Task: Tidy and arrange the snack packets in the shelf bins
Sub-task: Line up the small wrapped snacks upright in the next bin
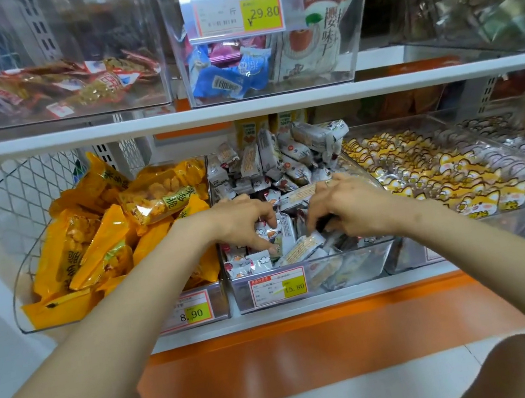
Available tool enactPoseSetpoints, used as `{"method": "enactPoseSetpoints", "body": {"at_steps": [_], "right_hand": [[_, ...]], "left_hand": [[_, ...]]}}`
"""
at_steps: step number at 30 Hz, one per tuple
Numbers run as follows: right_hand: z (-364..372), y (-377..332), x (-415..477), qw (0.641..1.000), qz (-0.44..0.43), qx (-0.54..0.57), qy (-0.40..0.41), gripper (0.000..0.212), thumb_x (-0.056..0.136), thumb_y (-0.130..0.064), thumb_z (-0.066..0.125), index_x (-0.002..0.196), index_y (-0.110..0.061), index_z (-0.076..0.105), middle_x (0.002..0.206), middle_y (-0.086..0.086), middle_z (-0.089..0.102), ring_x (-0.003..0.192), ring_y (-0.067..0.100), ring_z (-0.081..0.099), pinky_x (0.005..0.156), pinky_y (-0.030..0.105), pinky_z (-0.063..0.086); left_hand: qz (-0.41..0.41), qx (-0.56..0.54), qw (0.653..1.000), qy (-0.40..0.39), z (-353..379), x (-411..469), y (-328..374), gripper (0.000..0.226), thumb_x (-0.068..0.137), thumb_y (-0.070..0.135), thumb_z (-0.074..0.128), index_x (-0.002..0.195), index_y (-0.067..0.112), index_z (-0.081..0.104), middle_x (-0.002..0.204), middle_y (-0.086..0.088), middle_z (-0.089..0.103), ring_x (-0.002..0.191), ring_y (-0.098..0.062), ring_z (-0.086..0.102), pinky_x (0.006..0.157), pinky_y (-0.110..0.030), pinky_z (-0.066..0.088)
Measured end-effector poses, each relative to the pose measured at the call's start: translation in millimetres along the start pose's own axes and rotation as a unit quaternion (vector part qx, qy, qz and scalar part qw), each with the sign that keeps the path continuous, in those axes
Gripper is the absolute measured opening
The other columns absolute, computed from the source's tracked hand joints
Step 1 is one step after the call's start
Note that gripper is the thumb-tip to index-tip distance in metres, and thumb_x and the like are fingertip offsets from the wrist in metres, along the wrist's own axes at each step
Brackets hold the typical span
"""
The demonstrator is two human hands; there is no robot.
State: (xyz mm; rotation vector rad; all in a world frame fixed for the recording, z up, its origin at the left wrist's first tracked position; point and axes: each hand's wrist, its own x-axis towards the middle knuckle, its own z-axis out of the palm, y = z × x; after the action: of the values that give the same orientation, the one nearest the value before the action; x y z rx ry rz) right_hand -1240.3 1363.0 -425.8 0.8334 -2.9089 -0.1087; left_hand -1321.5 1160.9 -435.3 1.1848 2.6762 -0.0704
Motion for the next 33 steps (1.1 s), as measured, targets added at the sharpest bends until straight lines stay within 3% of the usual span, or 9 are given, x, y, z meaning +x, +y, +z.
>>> {"method": "enactPoseSetpoints", "body": {"at_steps": [3, 6, 11, 17, 19, 22, 27, 31, 33], "right_hand": [[5, 2, -5, 0.999, -0.006, -0.015, 0.029, 0.031, 0.080, -0.016, 0.066, 0.107, -0.032, 0.067, 0.107, -0.017, 0.066, 0.100, 0.013, 0.050, 0.073, 0.026, 0.017], [17, -5, 0, 0.996, -0.052, -0.064, 0.036, 0.028, 0.084, -0.023, 0.064, 0.110, -0.033, 0.065, 0.100, -0.012, 0.069, 0.090, 0.016, 0.048, 0.069, 0.028, 0.010], [16, -15, 9, 0.996, -0.042, -0.075, -0.005, 0.028, 0.092, -0.027, 0.050, 0.117, -0.036, 0.058, 0.103, -0.008, 0.064, 0.094, 0.016, 0.047, 0.074, 0.028, 0.014], [8, -24, 20, 0.990, 0.056, 0.121, 0.048, 0.030, 0.088, -0.024, 0.060, 0.118, -0.026, 0.062, 0.090, -0.004, 0.046, 0.085, 0.017, 0.050, 0.070, 0.026, 0.032], [4, -27, 24, 0.978, 0.086, 0.189, 0.026, 0.031, 0.081, -0.022, 0.071, 0.112, -0.022, 0.068, 0.086, -0.003, 0.049, 0.083, 0.015, 0.050, 0.072, 0.028, 0.039], [9, -32, 29, 0.966, 0.125, 0.223, -0.026, 0.041, 0.073, -0.011, 0.079, 0.112, -0.017, 0.069, 0.079, -0.007, 0.053, 0.079, 0.010, 0.049, 0.059, 0.015, 0.038], [27, -33, 34, 0.954, 0.204, 0.213, 0.047, 0.031, 0.075, -0.023, 0.078, 0.095, -0.002, 0.069, 0.079, 0.013, 0.065, 0.076, 0.023, 0.053, 0.065, 0.031, 0.041], [31, -41, 39, 0.934, 0.208, 0.280, 0.079, 0.017, 0.080, -0.012, 0.074, 0.093, -0.004, 0.068, 0.076, 0.010, 0.062, 0.075, 0.025, 0.063, 0.066, 0.030, 0.046], [31, -43, 40, 0.923, 0.211, 0.313, 0.070, 0.023, 0.079, -0.009, 0.074, 0.100, -0.003, 0.067, 0.078, 0.012, 0.065, 0.077, 0.025, 0.065, 0.071, 0.031, 0.050]], "left_hand": [[0.001, -0.013, 1.000, 0.005, -1, 0, 1, 0.051, 0.080, 0.054, 0.062, 0.120, 0.025, 0.050, 0.119, 0.000, 0.053, 0.112, -0.019, 0.042, 0.095, -0.038, 0.037], [-0.004, -0.033, 0.999, 0.020, -1, -2, 2, 0.044, 0.086, 0.053, 0.056, 0.119, 0.024, 0.052, 0.117, -0.001, 0.055, 0.110, -0.018, 0.045, 0.092, -0.034, 0.039], [-0.014, -0.037, 0.999, 0.026, -1, -3, 4, 0.047, 0.083, 0.045, 0.064, 0.122, 0.022, 0.049, 0.117, -0.002, 0.055, 0.108, -0.019, 0.047, 0.086, -0.032, 0.038], [-0.028, -0.028, 0.999, 0.025, -1, -4, 4, 0.053, 0.082, 0.036, 0.068, 0.125, 0.021, 0.043, 0.113, -0.006, 0.056, 0.096, -0.017, 0.043, 0.079, -0.031, 0.037], [-0.031, -0.036, 0.999, 0.024, -1, -3, 3, 0.055, 0.081, 0.037, 0.069, 0.128, 0.022, 0.043, 0.119, -0.004, 0.055, 0.104, -0.018, 0.045, 0.086, -0.033, 0.041], [-0.033, -0.049, 0.998, 0.020, 0, -2, 2, 0.058, 0.080, 0.036, 0.071, 0.129, 0.022, 0.043, 0.125, -0.002, 0.054, 0.113, -0.021, 0.047, 0.093, -0.037, 0.042], [-0.033, -0.070, 0.997, 0.012, 0, -1, -2, 0.059, 0.079, 0.037, 0.071, 0.130, 0.022, 0.044, 0.125, -0.005, 0.054, 0.113, -0.022, 0.050, 0.094, -0.039, 0.043], [-0.030, -0.067, 0.997, 0.039, 1, -1, 2, 0.057, 0.077, 0.047, 0.070, 0.124, 0.023, 0.049, 0.120, 0.001, 0.055, 0.107, -0.019, 0.051, 0.079, -0.029, 0.041], [-0.035, -0.038, 0.996, 0.067, 2, -1, 5, 0.052, 0.077, 0.049, 0.069, 0.117, 0.021, 0.052, 0.109, 0.002, 0.056, 0.104, -0.020, 0.052, 0.071, -0.027, 0.035]]}}
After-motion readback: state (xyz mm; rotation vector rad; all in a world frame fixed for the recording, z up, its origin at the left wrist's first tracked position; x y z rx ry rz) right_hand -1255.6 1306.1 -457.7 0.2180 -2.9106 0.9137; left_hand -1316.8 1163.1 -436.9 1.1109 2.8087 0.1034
